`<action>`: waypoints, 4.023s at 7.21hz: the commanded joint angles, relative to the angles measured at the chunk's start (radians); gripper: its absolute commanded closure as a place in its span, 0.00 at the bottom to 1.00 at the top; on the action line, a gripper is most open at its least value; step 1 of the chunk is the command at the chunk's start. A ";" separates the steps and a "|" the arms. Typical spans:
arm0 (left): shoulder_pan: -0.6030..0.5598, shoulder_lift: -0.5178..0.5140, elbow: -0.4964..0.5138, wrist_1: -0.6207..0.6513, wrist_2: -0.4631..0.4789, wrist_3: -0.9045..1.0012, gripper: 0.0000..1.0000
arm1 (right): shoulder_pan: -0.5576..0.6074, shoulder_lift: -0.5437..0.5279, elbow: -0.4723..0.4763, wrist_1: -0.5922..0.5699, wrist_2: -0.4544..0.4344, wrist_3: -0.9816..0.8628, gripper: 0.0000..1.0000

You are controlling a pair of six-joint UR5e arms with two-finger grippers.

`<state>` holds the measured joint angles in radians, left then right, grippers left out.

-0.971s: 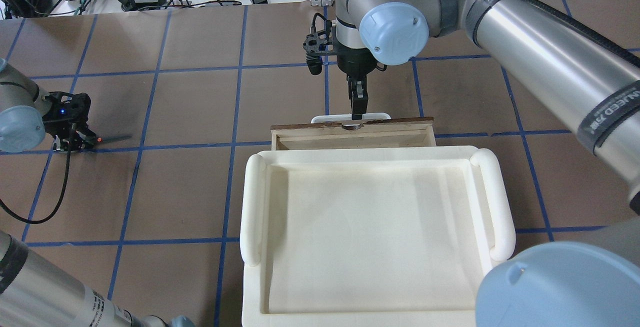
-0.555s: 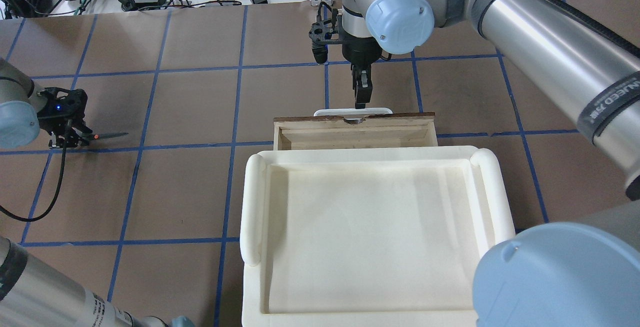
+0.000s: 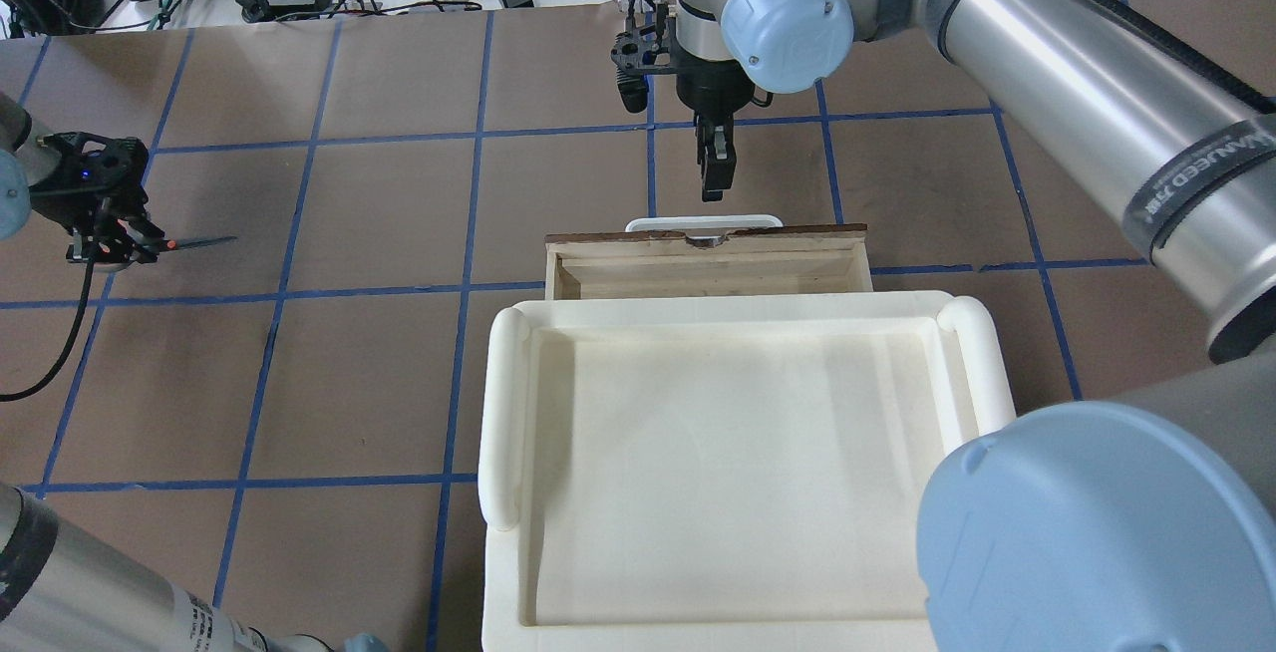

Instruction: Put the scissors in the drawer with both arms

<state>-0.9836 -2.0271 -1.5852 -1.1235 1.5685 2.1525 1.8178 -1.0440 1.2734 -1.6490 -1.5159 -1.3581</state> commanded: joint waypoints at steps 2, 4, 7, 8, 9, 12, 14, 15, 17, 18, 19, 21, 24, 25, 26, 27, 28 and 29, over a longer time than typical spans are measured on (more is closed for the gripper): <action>-0.061 0.118 0.031 -0.193 -0.047 0.021 1.00 | 0.000 -0.030 0.009 0.074 0.000 -0.001 0.41; -0.098 0.238 0.033 -0.341 -0.045 0.020 1.00 | 0.000 -0.014 0.012 0.075 -0.001 -0.004 0.41; -0.226 0.379 0.076 -0.540 -0.015 -0.009 1.00 | 0.000 -0.008 0.032 0.074 -0.001 -0.018 0.41; -0.237 0.387 0.082 -0.559 -0.016 -0.011 1.00 | 0.000 -0.001 0.032 0.072 -0.001 -0.025 0.41; -0.237 0.392 0.082 -0.567 -0.016 -0.011 1.00 | 0.000 -0.005 0.031 0.074 -0.001 -0.024 0.42; -0.237 0.404 0.082 -0.593 -0.018 -0.011 1.00 | 0.000 -0.028 0.021 0.083 0.003 -0.022 0.42; -0.237 0.404 0.082 -0.595 -0.019 -0.011 1.00 | 0.000 -0.028 0.027 0.094 0.005 -0.022 0.42; -0.237 0.404 0.082 -0.595 -0.024 -0.011 1.00 | 0.000 -0.025 0.030 0.094 0.006 -0.022 0.42; -0.254 0.404 0.079 -0.611 -0.033 -0.048 1.00 | 0.000 -0.019 0.034 0.092 0.003 -0.026 0.42; -0.295 0.406 0.082 -0.611 -0.027 -0.081 1.00 | 0.000 -0.011 0.035 0.084 0.003 -0.027 0.42; -0.305 0.409 0.082 -0.611 -0.025 -0.083 1.00 | 0.000 0.004 0.035 0.080 0.002 -0.032 0.42; -0.306 0.407 0.082 -0.611 -0.024 -0.083 1.00 | 0.000 0.009 0.035 0.069 0.003 -0.058 0.42; -0.311 0.407 0.082 -0.611 -0.031 -0.085 1.00 | 0.000 0.009 0.032 0.012 0.000 -0.056 0.52; -0.311 0.407 0.082 -0.611 -0.031 -0.085 1.00 | -0.002 0.010 0.029 -0.009 0.000 -0.056 0.52; -0.311 0.409 0.082 -0.611 -0.031 -0.086 1.00 | -0.003 0.021 0.023 -0.034 0.000 -0.056 0.52; -0.311 0.410 0.082 -0.611 -0.033 -0.086 1.00 | -0.009 0.033 0.017 -0.061 0.002 -0.058 0.52; -0.314 0.410 0.082 -0.611 -0.034 -0.111 1.00 | -0.017 0.041 0.009 -0.066 0.002 -0.059 0.52; -0.314 0.412 0.082 -0.611 -0.033 -0.112 1.00 | -0.023 0.042 0.000 -0.066 0.002 -0.058 0.52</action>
<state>-1.2967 -1.6167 -1.5033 -1.7349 1.5351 2.0491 1.8026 -1.0072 1.2835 -1.7089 -1.5142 -1.4163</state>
